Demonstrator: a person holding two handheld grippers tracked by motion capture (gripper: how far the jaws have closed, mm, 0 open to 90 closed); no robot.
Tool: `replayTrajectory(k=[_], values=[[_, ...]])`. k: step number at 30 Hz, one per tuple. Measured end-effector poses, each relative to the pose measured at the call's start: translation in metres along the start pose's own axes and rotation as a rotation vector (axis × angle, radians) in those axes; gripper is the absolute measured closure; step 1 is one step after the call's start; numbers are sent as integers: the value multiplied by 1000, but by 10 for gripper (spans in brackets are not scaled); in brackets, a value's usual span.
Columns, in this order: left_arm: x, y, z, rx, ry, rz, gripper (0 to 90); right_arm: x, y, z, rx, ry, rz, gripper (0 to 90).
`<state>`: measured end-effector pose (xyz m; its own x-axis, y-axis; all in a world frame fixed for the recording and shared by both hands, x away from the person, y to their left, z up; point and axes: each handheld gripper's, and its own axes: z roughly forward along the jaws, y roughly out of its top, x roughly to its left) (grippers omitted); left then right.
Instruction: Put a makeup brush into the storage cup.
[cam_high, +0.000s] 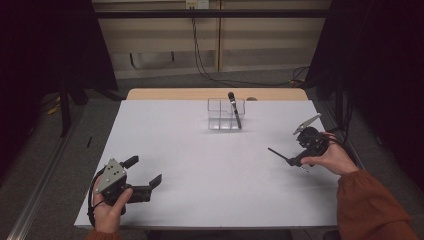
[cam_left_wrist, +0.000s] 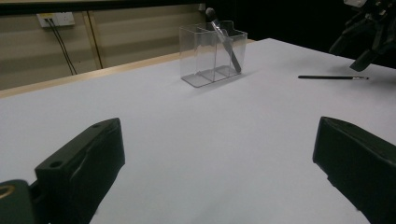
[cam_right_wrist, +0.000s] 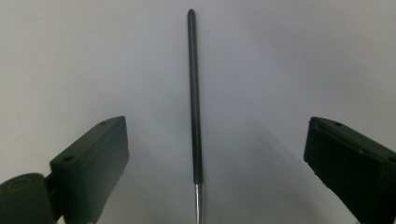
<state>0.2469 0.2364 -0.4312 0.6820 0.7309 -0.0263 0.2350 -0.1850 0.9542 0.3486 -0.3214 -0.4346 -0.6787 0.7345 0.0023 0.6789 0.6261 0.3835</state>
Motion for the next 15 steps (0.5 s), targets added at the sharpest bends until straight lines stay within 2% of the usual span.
replayTrajectory(k=[3, 10, 15], values=[[1, 0, 0, -2, 2, -3, 22, 0, 2, 3, 45, 24, -14, 114], [0, 0, 0, 1, 0, -2, 21, 2, 2, 8, 125, 33, -58, 298], [0, 0, 0, 2, 0, -1, 22, 2, 5, 13, 173, 39, -81, 389]])
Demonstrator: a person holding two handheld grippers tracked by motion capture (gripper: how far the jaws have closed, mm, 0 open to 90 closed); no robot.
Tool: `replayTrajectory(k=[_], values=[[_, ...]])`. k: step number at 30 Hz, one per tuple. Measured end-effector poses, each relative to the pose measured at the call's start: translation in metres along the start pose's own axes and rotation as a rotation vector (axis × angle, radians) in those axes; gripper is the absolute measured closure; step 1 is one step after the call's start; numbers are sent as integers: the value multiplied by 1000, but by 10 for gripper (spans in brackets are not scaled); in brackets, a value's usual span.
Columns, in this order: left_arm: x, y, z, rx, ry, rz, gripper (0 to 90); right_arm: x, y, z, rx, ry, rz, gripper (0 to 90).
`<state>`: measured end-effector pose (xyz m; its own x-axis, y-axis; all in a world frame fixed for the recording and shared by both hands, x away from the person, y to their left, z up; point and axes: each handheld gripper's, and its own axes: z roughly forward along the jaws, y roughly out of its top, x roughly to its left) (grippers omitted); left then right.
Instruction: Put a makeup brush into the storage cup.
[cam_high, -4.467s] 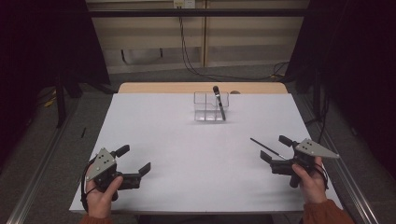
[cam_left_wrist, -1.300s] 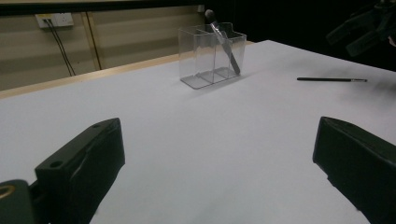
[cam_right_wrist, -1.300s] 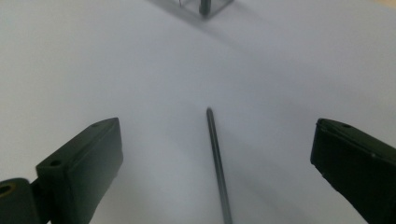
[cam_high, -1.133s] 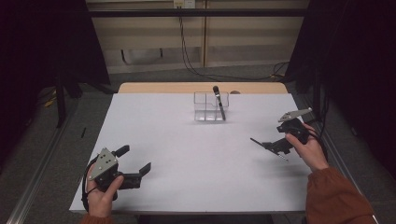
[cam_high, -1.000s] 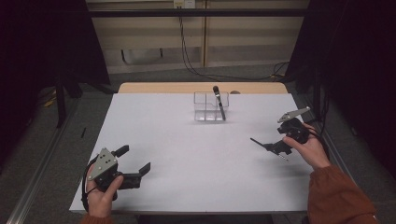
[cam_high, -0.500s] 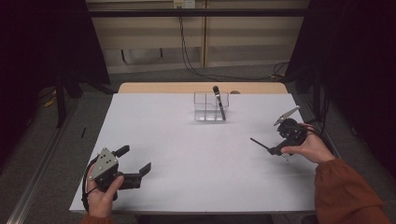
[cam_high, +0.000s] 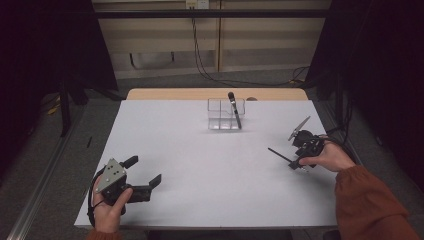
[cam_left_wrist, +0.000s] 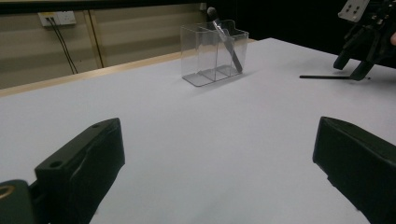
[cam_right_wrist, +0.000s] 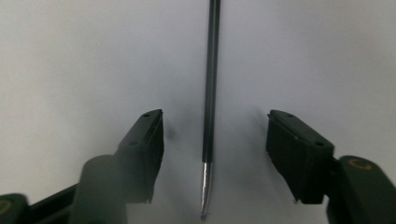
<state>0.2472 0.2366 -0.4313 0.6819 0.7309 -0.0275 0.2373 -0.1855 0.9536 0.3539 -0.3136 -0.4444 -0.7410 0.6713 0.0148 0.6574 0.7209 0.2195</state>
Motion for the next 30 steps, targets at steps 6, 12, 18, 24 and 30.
replayTrajectory(k=[6, 12, 18, 24, 30], values=[[0, 0, 0, 2, -1, 1, 22, -2, 2, 4, 27, 8, 11, 501], [0, 0, 1, 8, -5, 1, 21, -3, 3, 6, 41, 14, -1, 550], [0, -1, 0, 9, -7, 1, 21, -1, 13, 8, 111, 14, -15, 629], [0, -1, 0, 9, -7, 2, 22, 0, 18, 9, 148, 18, -10, 697], [0, -1, 0, 9, -8, 2, 21, -1, 19, 9, 160, 18, 2, 791]])
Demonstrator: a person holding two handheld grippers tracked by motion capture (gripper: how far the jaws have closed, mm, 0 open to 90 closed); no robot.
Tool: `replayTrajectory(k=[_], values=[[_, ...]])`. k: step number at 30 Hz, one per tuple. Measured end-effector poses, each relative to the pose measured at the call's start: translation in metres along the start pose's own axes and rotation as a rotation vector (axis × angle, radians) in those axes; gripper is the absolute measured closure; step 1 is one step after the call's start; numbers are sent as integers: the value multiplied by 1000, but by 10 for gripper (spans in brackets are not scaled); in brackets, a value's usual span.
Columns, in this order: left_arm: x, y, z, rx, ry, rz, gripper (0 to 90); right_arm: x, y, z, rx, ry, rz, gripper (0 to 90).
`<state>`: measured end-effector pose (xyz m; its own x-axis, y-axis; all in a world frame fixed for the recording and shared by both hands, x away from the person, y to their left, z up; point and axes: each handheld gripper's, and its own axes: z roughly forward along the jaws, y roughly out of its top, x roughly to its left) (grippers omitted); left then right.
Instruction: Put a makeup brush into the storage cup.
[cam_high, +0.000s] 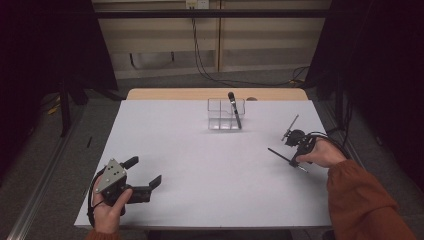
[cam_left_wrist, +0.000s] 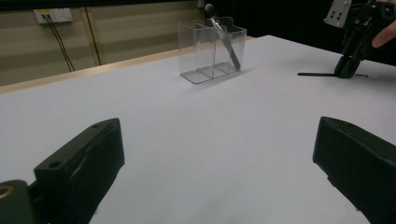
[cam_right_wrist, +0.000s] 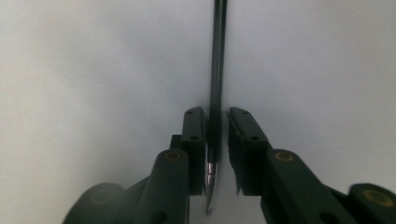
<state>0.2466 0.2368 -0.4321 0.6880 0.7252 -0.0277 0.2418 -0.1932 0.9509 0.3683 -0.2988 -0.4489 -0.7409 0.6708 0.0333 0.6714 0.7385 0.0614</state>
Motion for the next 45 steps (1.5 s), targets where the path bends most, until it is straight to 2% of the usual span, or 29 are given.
replayTrajectory(k=[4, 9, 13, 17, 19, 21, 25, 28, 31, 38, 41, 42, 45], values=[[0, 0, 0, 2, 0, 2, 20, 0, 1, 0, 4, 0, -2, 869], [1, 0, 0, 3, 4, -1, 19, 1, 0, 0, 3, 0, 4, 872], [1, 0, 0, 2, 10, -2, 17, 3, 1, -1, 15, -20, -14, 873], [0, 0, 0, 3, 9, 0, 17, 2, 0, -1, -4, -9, -17, 873], [1, 0, 1, 3, 9, -3, 17, 1, -1, -4, -14, -24, -6, 874], [2, 0, 1, 4, 10, -5, 17, 2, 0, -11, -58, -24, 2, 874], [1, 0, 0, 2, 9, -1, 17, 4, 2, -24, -99, -27, -8, 874], [1, 0, 0, 0, 12, -4, 17, 5, -1, -29, -146, -26, 11, 874], [1, 0, -1, 0, 13, -5, 17, 5, -7, -33, -216, -21, 27, 874], [1, 0, 0, 0, 17, -3, 17, 6, -22, -34, -372, -36, 102, 875], [1, 0, -1, -3, 16, -5, 17, 7, -28, -34, -461, -49, 131, 875], [1, 0, -1, -3, 14, -5, 17, 8, -30, -34, -494, -47, 125, 874], [1, 0, 0, -3, 12, -4, 17, 12, -33, -29, -525, -57, 137, 874]])
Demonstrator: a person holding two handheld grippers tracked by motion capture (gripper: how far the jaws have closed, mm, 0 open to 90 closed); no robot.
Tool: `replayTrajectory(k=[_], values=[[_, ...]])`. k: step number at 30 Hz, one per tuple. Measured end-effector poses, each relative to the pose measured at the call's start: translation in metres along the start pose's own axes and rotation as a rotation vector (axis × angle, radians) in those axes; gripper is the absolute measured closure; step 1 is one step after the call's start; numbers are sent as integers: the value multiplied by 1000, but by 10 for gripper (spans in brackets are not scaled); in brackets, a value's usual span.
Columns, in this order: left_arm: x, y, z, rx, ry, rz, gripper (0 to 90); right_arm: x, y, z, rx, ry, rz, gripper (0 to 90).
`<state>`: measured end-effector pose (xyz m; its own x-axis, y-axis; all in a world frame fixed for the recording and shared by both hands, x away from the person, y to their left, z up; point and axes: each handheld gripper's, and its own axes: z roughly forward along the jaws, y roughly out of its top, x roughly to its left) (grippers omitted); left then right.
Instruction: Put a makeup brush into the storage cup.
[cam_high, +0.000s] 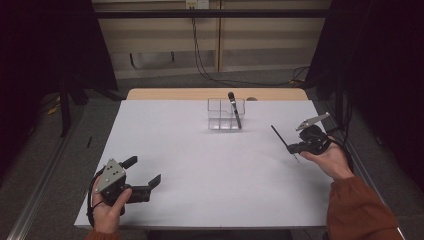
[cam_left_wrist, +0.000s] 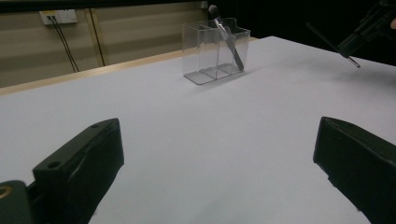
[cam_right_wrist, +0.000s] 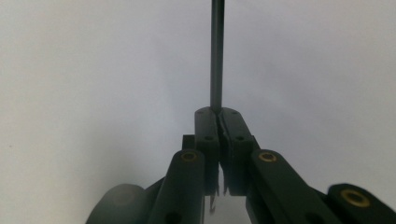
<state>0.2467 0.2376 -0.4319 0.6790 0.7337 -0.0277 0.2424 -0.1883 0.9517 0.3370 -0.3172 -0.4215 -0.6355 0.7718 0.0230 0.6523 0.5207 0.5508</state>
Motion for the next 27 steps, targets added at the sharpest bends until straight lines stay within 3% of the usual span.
replayTrajectory(k=[4, 5, 10, 18, 24, 27], values=[[0, 0, 0, 0, 1, 0, 17, 2, -4, 0, -86, 1, 7, 874], [1, 0, 0, 1, 1, 0, 17, 1, -5, 0, -97, 21, 14, 874], [0, 0, 0, 0, 1, 0, 17, 4, -8, 4, -130, 21, 40, 874], [1, 0, 0, -1, 2, 2, 18, 7, -11, -2, -287, 61, 70, 874], [0, 1, -3, -29, 12, 12, 22, 10, -14, -4, -364, 86, 88, 874], [0, 0, -2, -19, 6, 7, 20, 12, -15, -7, -412, 101, 78, 874]])
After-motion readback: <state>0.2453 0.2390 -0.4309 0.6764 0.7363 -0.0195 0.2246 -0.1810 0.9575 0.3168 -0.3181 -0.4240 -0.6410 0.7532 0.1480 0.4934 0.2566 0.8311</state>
